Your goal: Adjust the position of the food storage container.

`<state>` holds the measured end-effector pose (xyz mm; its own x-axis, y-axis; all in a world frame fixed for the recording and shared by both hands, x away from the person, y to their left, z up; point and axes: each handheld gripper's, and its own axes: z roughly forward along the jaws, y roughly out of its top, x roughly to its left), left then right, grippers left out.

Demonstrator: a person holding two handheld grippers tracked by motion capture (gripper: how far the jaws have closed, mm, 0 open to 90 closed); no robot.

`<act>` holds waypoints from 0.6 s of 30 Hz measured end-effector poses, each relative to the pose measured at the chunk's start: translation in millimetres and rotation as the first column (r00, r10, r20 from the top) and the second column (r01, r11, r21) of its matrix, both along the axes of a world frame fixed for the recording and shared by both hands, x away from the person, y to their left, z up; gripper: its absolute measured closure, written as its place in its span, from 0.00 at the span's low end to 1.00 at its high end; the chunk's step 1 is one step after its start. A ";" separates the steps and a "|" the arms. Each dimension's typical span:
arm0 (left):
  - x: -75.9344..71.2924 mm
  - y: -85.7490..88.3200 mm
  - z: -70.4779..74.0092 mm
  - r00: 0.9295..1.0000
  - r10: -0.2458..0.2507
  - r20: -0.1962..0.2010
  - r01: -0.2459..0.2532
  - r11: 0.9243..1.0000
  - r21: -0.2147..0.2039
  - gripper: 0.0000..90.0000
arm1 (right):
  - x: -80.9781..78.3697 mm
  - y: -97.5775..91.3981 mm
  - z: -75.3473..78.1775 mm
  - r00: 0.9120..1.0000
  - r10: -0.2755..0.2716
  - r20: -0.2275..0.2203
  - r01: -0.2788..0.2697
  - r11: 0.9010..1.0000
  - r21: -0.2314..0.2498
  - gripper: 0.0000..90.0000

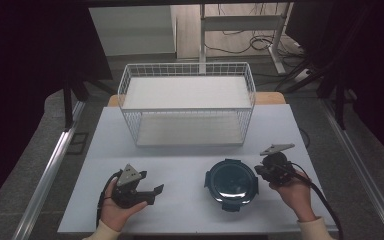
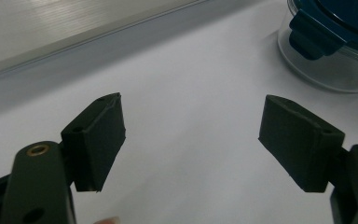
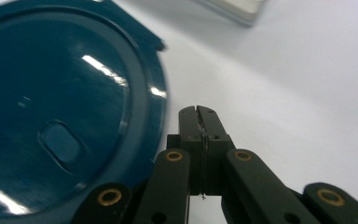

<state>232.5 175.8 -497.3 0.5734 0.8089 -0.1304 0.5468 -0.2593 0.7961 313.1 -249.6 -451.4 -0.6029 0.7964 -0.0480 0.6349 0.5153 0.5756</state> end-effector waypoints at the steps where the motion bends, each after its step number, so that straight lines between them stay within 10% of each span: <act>1: 0.1 0.0 -0.2 1.000 0.000 -0.001 0.000 1.000 0.000 0.25 | -4.6 -7.7 0.8 1.000 -0.011 -0.008 0.012 0.999 0.031 1.00; 7: -0.6 -0.6 -0.5 1.000 0.002 -0.002 -0.002 1.000 -0.003 0.25 | -20.3 -25.2 -11.7 0.995 -0.088 -0.039 0.089 0.996 0.022 1.00; 10: -0.4 -1.0 -0.6 1.000 -0.002 -0.002 0.002 1.000 -0.003 0.25 | -29.1 -31.4 -24.3 0.990 -0.103 -0.095 0.112 0.989 0.094 1.00; 18: -1.9 -1.5 0.6 1.000 -0.001 0.003 0.001 1.000 -0.003 0.24 | -36.4 -7.7 -33.8 0.995 -0.067 -0.075 0.069 0.997 0.017 1.00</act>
